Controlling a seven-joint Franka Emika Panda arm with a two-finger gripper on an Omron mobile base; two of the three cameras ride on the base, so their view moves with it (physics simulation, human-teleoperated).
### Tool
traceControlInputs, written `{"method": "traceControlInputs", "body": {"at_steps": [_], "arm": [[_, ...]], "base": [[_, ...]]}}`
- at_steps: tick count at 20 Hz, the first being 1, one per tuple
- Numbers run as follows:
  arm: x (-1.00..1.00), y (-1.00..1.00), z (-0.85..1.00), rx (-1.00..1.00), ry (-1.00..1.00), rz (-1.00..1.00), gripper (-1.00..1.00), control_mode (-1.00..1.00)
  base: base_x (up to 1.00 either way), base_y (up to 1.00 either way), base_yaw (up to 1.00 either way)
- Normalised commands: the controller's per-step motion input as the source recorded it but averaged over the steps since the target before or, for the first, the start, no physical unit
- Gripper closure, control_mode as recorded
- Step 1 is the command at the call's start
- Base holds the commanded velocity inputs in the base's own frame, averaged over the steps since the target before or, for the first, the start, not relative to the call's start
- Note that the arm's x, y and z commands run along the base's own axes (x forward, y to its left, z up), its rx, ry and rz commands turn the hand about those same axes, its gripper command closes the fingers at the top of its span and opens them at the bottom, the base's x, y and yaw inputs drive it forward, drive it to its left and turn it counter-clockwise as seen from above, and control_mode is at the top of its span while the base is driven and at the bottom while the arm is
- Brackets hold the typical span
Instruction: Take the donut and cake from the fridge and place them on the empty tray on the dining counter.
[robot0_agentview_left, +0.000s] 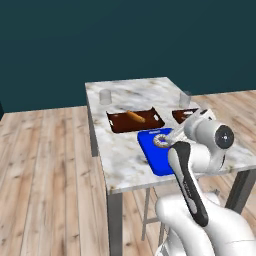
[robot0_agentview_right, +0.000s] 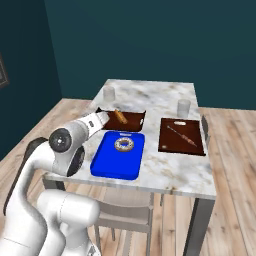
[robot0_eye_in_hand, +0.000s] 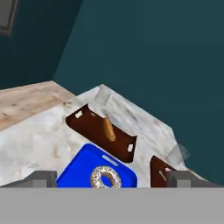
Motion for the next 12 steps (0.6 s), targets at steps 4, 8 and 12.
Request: {"method": "traceControlInputs", "body": {"at_steps": [4,8,12], "arm": [[-0.83,0.04,1.00,0.05,-0.21,-0.40,-1.00,-1.00],[-0.80,0.04,0.94,0.16,-0.14,-0.52,-1.00,-1.00],[-0.91,0.00,0.61,0.29,-0.01,-0.40,-1.00,-1.00]], "base": [[0.00,0.00,0.00],[0.00,0.00,0.00],[0.00,0.00,0.00]]}}
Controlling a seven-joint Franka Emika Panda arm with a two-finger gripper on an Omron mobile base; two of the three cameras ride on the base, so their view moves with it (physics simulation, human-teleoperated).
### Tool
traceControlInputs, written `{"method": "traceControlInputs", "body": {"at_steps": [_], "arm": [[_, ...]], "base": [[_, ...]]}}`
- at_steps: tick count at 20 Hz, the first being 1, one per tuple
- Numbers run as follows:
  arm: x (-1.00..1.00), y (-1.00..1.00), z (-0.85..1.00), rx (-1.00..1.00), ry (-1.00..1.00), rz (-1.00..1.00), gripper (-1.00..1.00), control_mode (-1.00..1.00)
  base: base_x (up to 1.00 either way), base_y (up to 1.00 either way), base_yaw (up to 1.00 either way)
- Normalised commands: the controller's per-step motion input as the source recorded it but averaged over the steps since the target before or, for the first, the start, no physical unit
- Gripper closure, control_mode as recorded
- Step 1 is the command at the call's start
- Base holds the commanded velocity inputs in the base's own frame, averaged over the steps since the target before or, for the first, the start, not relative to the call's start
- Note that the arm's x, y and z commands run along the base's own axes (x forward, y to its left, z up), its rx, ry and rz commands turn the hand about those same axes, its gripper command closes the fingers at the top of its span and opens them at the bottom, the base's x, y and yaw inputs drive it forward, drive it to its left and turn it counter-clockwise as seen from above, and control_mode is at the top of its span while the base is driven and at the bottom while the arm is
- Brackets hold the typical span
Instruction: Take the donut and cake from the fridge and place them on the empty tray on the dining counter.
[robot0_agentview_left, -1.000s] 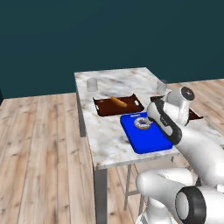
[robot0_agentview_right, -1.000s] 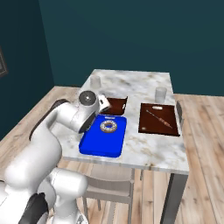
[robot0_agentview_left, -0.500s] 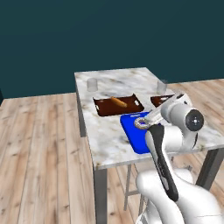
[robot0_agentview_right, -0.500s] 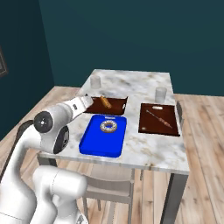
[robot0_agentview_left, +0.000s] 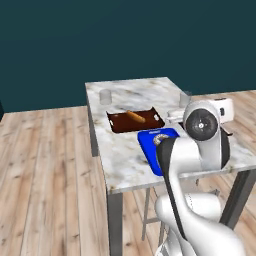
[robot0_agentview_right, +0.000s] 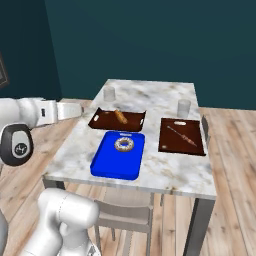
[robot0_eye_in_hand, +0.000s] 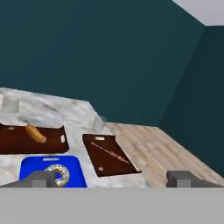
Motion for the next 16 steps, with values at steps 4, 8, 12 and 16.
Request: {"method": "traceControlInputs", "body": {"at_steps": [4,8,12,16], "arm": [[-1.00,-0.04,0.03,0.31,-0.12,-0.06,-1.00,-1.00],[-0.93,-0.19,-0.04,0.28,-0.07,0.20,-1.00,-1.00],[-0.60,-0.22,0.00,0.25,-0.03,0.35,-1.00,-1.00],[-0.09,-0.05,-0.07,0.13,0.00,0.39,-1.00,-1.00]], "base": [[0.00,0.00,0.00],[0.00,0.00,0.00],[0.00,0.00,0.00],[0.00,0.00,0.00]]}}
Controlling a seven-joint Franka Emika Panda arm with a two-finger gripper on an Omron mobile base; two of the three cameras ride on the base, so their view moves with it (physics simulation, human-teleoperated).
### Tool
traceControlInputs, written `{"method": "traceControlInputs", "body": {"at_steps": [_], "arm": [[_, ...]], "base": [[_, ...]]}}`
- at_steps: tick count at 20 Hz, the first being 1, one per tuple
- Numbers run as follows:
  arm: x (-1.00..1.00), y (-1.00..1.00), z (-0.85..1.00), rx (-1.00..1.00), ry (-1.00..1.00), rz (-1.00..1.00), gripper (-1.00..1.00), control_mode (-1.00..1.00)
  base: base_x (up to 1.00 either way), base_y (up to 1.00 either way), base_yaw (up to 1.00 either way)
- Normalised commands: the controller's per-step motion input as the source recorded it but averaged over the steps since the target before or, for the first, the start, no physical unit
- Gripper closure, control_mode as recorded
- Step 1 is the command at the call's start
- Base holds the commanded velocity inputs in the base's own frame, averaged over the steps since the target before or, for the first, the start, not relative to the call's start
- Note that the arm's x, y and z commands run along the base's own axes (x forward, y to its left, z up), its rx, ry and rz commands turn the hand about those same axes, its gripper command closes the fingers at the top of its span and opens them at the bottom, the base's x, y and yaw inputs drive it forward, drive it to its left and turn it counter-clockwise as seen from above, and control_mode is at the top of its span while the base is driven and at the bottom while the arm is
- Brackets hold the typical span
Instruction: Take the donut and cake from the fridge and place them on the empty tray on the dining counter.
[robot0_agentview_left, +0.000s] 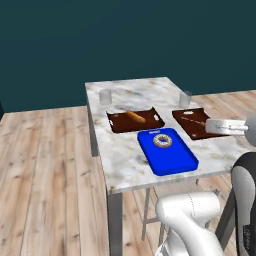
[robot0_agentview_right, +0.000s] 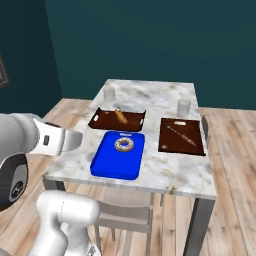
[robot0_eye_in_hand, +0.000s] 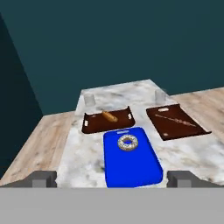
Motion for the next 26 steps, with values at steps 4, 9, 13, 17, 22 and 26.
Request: {"method": "traceControlInputs", "body": {"at_steps": [4,9,13,17,22,26], "arm": [[0.00,0.01,-0.18,0.00,0.00,0.38,-1.00,-1.00],[0.01,0.02,-0.17,0.00,0.00,0.18,-1.00,-1.00],[0.00,0.00,0.00,0.00,0.00,0.00,-1.00,1.00],[0.00,0.00,0.00,0.00,0.00,0.00,-1.00,1.00],[0.00,0.00,0.00,0.00,0.00,0.00,-1.00,1.00],[0.00,0.00,0.00,0.00,0.00,0.00,-1.00,1.00]], "base": [[0.00,0.00,0.00],[0.00,0.00,0.00],[-0.17,0.00,0.00],[-0.91,0.00,0.06],[-0.99,0.09,0.17],[-0.55,0.10,0.71]]}}
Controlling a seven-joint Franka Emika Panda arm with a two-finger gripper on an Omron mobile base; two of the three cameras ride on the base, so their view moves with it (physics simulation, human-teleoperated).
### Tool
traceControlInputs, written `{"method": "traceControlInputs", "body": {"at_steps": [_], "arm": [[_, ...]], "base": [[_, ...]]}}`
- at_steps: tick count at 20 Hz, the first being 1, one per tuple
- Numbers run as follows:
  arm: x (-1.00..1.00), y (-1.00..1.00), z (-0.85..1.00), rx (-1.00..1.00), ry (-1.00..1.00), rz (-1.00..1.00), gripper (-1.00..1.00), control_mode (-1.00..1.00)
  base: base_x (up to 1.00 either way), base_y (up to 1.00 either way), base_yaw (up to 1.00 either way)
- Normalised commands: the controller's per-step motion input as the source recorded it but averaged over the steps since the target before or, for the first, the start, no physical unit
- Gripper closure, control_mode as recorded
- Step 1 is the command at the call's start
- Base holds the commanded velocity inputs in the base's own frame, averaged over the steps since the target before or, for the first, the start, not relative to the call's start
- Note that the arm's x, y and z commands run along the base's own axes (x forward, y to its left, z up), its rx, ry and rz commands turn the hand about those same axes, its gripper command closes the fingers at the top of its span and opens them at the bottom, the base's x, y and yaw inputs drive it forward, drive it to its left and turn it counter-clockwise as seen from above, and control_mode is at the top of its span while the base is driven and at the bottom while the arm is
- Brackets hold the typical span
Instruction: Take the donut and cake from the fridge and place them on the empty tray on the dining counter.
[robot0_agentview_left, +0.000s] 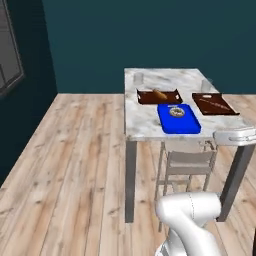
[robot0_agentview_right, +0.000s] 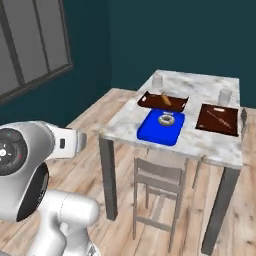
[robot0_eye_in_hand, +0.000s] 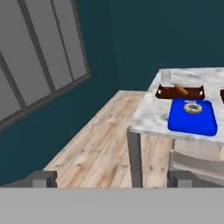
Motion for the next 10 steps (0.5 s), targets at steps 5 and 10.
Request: {"method": "traceControlInputs", "body": {"at_steps": [5,10], "arm": [[0.00,0.00,0.00,0.00,0.00,0.00,-1.00,1.00],[0.00,0.00,0.00,0.00,0.00,0.00,-1.00,1.00]], "base": [[0.00,0.00,1.00],[0.00,0.00,1.00]]}}
